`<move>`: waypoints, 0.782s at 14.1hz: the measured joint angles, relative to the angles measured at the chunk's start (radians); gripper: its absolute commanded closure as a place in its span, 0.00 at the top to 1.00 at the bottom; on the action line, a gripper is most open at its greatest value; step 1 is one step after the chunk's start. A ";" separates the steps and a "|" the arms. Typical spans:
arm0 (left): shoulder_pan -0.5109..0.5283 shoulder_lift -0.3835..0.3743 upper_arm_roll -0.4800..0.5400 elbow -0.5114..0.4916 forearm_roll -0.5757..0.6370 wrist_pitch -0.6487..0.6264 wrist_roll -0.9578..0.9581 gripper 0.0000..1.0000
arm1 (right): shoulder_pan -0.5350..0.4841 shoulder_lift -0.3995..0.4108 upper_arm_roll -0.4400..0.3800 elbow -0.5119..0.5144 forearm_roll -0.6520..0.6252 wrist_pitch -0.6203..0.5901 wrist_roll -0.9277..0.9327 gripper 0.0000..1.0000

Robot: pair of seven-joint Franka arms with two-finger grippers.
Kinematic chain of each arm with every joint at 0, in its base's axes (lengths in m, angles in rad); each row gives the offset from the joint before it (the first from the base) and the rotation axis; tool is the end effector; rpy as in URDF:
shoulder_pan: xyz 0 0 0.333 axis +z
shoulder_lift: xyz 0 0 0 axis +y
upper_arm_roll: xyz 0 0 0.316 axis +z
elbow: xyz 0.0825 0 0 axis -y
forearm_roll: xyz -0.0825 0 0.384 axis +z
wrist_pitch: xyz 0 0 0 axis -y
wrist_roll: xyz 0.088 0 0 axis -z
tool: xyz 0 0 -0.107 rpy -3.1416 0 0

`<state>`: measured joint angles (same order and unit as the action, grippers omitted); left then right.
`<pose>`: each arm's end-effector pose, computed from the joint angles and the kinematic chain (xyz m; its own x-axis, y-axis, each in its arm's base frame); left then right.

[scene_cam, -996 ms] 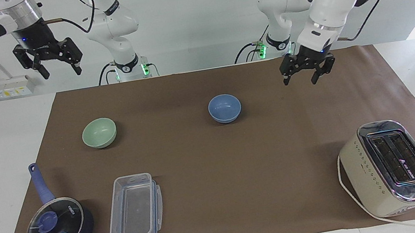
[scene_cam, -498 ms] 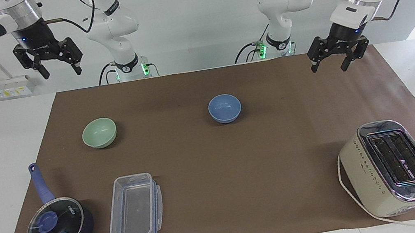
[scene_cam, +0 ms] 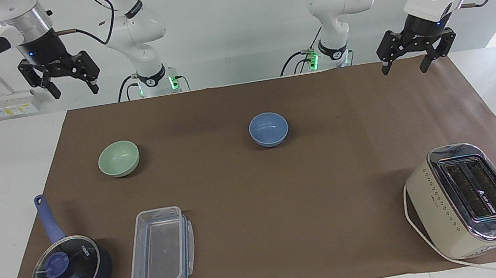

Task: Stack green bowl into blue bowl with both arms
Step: 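Reach the right gripper to the rim of the green bowl and grasp it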

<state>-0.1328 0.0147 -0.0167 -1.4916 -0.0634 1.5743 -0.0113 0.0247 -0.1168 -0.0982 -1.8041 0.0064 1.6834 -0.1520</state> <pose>0.5528 -0.0900 0.6543 0.9883 -0.1372 0.0672 -0.1415 -0.9878 0.0642 0.5223 -0.0404 0.5861 0.9969 0.0784 -0.0017 0.0783 -0.9968 -0.0182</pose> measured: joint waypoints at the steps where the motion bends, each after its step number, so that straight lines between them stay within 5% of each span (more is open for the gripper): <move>1: 0.000 0.000 0.000 0.000 0.000 -0.002 0.000 1.00 | -0.025 0.002 -0.001 -0.053 -0.001 0.048 -0.065 1.00; 6: 0.000 0.000 0.000 0.000 0.000 -0.005 0.000 1.00 | -0.138 0.054 -0.004 -0.297 -0.001 0.323 -0.328 1.00; 11: 0.000 -0.004 0.001 -0.003 0.000 -0.046 0.000 1.00 | -0.195 0.100 -0.005 -0.484 -0.001 0.563 -0.402 1.00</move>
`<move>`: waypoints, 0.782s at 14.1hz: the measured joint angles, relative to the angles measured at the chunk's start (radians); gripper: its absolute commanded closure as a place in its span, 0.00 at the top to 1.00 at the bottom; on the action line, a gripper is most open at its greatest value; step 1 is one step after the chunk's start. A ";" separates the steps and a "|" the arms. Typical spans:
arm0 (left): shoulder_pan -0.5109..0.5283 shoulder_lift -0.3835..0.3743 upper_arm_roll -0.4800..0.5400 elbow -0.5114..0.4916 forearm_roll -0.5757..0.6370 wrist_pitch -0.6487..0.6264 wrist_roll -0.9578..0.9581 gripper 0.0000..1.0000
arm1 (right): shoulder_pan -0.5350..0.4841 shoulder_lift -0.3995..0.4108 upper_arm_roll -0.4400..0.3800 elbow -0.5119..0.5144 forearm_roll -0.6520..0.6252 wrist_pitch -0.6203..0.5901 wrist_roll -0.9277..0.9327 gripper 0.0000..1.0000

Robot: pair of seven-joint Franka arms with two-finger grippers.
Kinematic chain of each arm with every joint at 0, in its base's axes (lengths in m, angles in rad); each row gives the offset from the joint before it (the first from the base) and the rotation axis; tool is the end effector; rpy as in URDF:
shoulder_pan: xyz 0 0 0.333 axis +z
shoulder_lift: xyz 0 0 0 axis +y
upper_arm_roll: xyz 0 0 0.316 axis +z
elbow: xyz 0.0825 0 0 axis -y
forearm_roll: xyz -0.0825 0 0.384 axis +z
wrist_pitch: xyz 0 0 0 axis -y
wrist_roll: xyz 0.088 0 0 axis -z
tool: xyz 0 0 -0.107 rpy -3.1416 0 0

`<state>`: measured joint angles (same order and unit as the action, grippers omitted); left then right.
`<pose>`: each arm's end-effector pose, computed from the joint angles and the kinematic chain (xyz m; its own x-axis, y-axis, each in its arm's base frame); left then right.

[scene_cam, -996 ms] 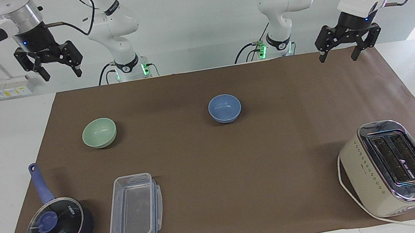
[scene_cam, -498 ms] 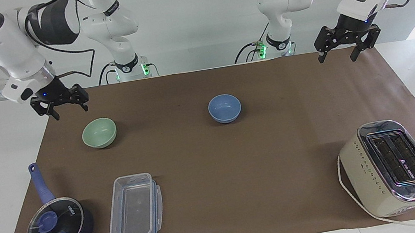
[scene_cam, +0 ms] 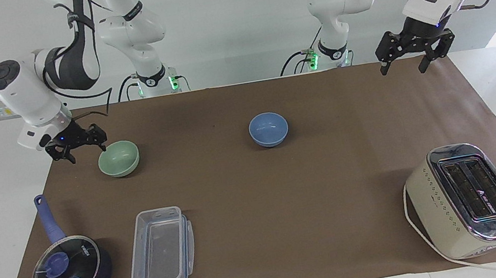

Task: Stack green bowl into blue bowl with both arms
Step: 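Reach the right gripper to the rim of the green bowl and grasp it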

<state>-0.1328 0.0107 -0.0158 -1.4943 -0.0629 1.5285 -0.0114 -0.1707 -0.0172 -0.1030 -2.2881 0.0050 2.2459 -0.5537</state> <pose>0.5470 -0.0889 0.6510 0.9900 -0.1394 0.0229 -0.1406 -0.9881 0.0632 0.4903 -0.1375 0.3568 0.9617 0.2735 -0.0184 0.2731 -0.9618 -0.0179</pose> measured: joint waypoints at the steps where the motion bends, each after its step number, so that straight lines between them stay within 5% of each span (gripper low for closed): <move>1: 0.000 -0.004 0.000 -0.004 0.000 -0.016 0.000 1.00 | -0.008 0.002 0.000 -0.047 0.000 0.048 -0.001 1.00; 3: 0.000 -0.009 0.001 -0.007 0.000 -0.036 0.000 1.00 | -0.009 0.002 0.000 -0.089 0.000 0.074 -0.001 0.92; 5: 0.000 -0.012 0.001 -0.008 0.000 -0.040 0.000 1.00 | -0.011 0.002 0.000 -0.097 0.000 0.075 -0.001 0.20; 6: 0.000 -0.013 0.001 -0.009 0.000 -0.040 0.000 1.00 | -0.014 0.002 0.000 -0.098 0.000 0.075 -0.001 0.00; 11: 0.000 -0.013 0.001 -0.010 0.000 -0.044 -0.001 1.00 | -0.020 0.002 0.000 -0.096 0.000 0.074 -0.003 0.00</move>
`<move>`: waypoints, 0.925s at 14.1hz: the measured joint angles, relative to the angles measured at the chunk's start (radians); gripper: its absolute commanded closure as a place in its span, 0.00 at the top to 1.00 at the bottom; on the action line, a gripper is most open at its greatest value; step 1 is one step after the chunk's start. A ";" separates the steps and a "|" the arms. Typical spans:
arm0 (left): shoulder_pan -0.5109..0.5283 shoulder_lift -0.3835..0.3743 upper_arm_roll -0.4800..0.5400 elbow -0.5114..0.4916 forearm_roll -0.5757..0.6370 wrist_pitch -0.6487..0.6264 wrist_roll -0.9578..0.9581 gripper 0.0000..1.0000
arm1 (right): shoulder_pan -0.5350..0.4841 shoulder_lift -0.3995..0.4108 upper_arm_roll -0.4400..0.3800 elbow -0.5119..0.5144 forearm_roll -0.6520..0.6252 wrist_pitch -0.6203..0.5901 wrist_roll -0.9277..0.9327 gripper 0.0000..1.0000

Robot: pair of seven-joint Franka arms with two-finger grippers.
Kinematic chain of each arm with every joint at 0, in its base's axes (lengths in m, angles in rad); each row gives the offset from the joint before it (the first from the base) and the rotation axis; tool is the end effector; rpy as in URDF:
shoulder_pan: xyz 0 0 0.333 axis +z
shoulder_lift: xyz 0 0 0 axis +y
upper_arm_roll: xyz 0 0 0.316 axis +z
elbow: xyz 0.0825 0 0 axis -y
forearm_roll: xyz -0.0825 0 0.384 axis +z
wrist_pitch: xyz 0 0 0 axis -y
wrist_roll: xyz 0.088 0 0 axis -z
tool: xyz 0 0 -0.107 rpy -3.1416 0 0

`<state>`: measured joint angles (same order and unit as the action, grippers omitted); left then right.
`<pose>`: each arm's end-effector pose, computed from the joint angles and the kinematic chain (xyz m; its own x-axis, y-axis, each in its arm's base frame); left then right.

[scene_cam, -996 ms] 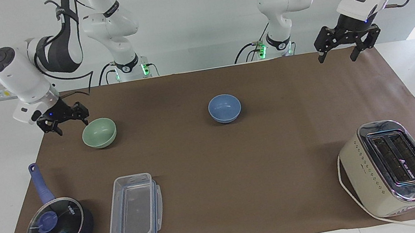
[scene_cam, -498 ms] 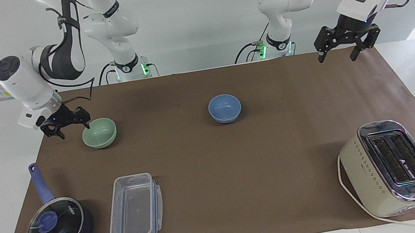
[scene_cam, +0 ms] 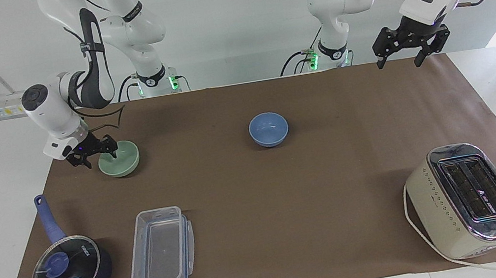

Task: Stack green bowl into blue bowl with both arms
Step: 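Reach the right gripper to the rim of the green bowl and grasp it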

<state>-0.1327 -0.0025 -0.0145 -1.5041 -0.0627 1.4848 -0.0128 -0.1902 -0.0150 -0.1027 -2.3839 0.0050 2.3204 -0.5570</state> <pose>0.5383 -0.0871 0.6498 0.9901 -0.1393 -0.0174 -0.1380 -0.9885 0.0623 0.4669 -0.1407 0.3217 0.9654 0.2581 -0.0386 0.2570 -0.9659 -0.0299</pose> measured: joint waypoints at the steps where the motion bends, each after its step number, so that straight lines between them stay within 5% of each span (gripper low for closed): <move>1: 0.000 0.000 0.000 0.000 0.000 0.000 -0.002 1.00 | 0.000 0.000 0.000 0.002 0.000 0.000 -0.005 0.00; 5: 0.000 0.000 0.000 -0.001 0.000 -0.001 -0.006 1.00 | 0.003 -0.003 0.005 0.068 0.000 -0.085 -0.015 0.00; 9: 0.000 0.000 0.000 -0.001 0.000 -0.001 -0.006 1.00 | 0.027 -0.012 0.018 0.276 0.030 -0.322 -0.012 0.00; 13: 0.000 -0.001 -0.001 -0.001 0.000 -0.001 -0.006 1.00 | 0.155 -0.013 0.023 0.440 0.082 -0.457 0.144 0.00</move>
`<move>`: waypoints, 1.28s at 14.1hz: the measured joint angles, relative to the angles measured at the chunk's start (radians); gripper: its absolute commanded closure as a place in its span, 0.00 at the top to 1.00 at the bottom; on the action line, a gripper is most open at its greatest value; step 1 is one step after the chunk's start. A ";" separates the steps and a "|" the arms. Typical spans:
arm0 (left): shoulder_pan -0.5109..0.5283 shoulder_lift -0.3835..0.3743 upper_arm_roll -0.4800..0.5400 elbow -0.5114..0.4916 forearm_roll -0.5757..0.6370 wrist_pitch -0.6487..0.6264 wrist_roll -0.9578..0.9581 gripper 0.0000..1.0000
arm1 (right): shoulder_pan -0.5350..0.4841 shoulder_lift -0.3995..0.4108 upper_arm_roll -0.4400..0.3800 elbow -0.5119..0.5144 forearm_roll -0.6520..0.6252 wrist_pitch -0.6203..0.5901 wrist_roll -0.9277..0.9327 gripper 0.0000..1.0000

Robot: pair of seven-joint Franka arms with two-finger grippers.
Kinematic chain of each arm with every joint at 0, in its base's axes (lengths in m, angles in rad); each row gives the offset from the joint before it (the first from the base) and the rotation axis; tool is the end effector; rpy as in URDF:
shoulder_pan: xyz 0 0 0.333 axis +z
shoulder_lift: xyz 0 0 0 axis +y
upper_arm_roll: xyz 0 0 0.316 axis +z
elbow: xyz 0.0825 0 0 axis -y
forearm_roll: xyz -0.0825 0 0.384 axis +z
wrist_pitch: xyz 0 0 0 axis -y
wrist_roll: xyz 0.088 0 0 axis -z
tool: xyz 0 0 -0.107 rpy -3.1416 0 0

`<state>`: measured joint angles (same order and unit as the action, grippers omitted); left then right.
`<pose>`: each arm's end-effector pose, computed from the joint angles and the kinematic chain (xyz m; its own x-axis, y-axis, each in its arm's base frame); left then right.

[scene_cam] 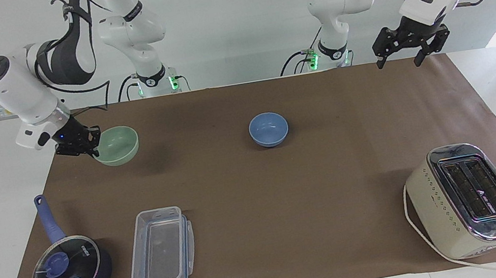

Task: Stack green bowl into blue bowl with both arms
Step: 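Reach the right gripper to the rim of the green bowl and grasp it, then carry the green bowl with the right gripper over the blue bowl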

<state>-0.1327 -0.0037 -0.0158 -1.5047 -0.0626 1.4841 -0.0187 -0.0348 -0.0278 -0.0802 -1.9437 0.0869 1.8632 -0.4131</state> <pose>0.5377 -0.0877 0.6501 0.9907 -0.1348 -0.0179 -0.1335 -0.9891 0.0620 0.5424 -0.0563 0.4877 0.9632 0.2683 -0.0156 0.2656 -0.9590 -0.0984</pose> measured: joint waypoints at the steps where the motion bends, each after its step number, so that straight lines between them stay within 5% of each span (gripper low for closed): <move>1: 0.000 0.000 -0.001 0.000 0.000 0.000 0.000 1.00 | 0.043 0.000 0.002 0.027 0.005 -0.023 0.067 0.00; 10: 0.000 0.000 -0.002 0.000 0.000 0.001 0.000 1.00 | 0.470 0.044 0.024 0.061 0.012 0.030 0.670 0.00; 18: 0.000 0.000 -0.002 0.000 0.000 0.001 0.000 1.00 | 0.699 0.177 0.027 0.058 0.013 0.215 0.987 0.00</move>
<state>-0.1328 -0.0040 -0.0175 -1.5047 -0.0626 1.4849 -0.0190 0.6644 0.1489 -0.0527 -1.8855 0.1002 2.0785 0.5740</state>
